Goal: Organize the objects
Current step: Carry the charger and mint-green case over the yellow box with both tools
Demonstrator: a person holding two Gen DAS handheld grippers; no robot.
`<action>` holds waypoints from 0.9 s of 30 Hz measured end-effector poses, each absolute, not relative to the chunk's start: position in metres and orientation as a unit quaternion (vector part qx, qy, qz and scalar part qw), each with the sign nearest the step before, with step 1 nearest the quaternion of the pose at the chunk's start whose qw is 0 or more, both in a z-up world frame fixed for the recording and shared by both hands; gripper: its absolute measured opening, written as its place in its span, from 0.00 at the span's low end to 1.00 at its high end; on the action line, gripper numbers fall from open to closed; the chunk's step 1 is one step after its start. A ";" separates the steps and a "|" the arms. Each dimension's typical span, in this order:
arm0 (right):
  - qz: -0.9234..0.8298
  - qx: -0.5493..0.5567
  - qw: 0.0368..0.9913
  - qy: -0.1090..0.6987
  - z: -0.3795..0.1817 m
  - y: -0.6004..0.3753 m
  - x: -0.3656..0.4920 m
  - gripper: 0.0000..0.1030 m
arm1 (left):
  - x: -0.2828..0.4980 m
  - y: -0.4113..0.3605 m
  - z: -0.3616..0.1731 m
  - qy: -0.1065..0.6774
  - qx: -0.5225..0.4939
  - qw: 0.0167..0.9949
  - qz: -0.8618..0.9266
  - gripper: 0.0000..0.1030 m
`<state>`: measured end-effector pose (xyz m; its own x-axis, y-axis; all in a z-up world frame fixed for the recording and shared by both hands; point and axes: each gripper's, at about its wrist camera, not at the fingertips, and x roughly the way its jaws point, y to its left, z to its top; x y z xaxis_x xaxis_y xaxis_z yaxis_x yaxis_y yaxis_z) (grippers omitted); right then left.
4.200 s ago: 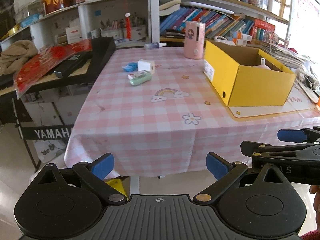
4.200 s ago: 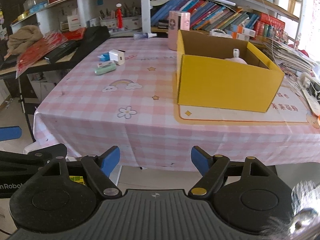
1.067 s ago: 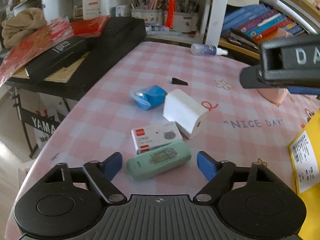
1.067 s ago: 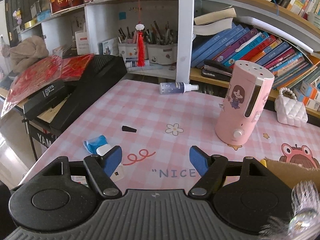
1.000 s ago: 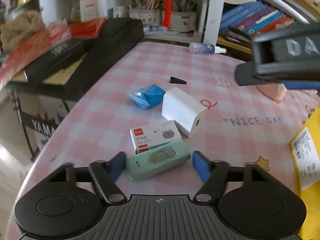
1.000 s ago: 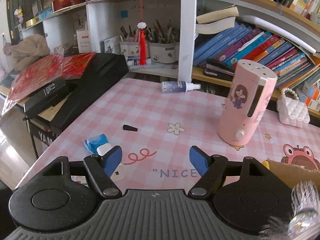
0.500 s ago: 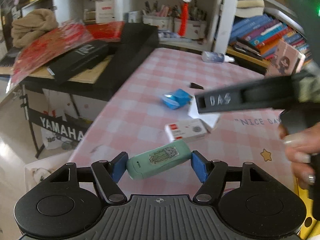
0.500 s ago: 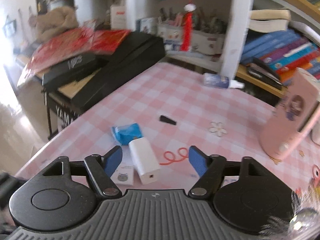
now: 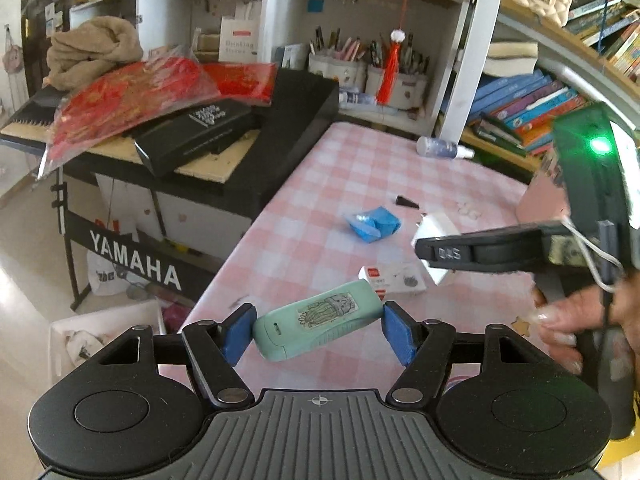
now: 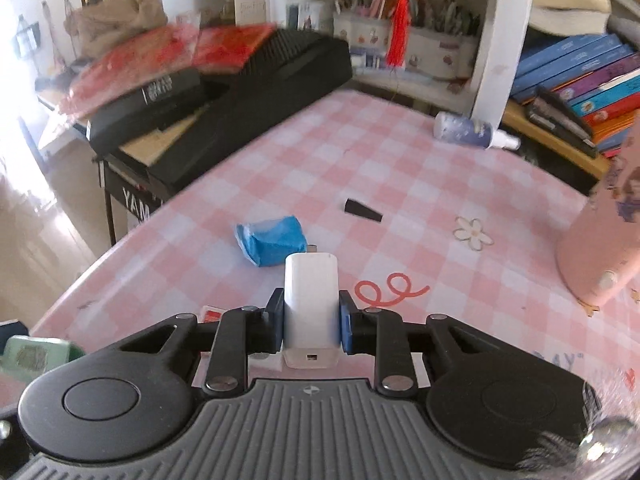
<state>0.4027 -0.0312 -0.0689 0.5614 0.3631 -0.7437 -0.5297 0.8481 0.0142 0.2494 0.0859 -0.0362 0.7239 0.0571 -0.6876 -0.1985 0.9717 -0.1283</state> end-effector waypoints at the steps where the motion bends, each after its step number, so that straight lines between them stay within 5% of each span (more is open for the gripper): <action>1: 0.252 -0.100 0.881 0.388 -0.063 -0.035 0.397 0.23 | 0.247 0.087 -0.033 0.362 -0.097 0.925 0.067 0.66; 27: 0.165 -0.008 0.916 0.366 -0.005 -0.106 0.185 0.24 | 0.126 0.095 0.002 0.317 -0.098 0.943 -0.020 0.66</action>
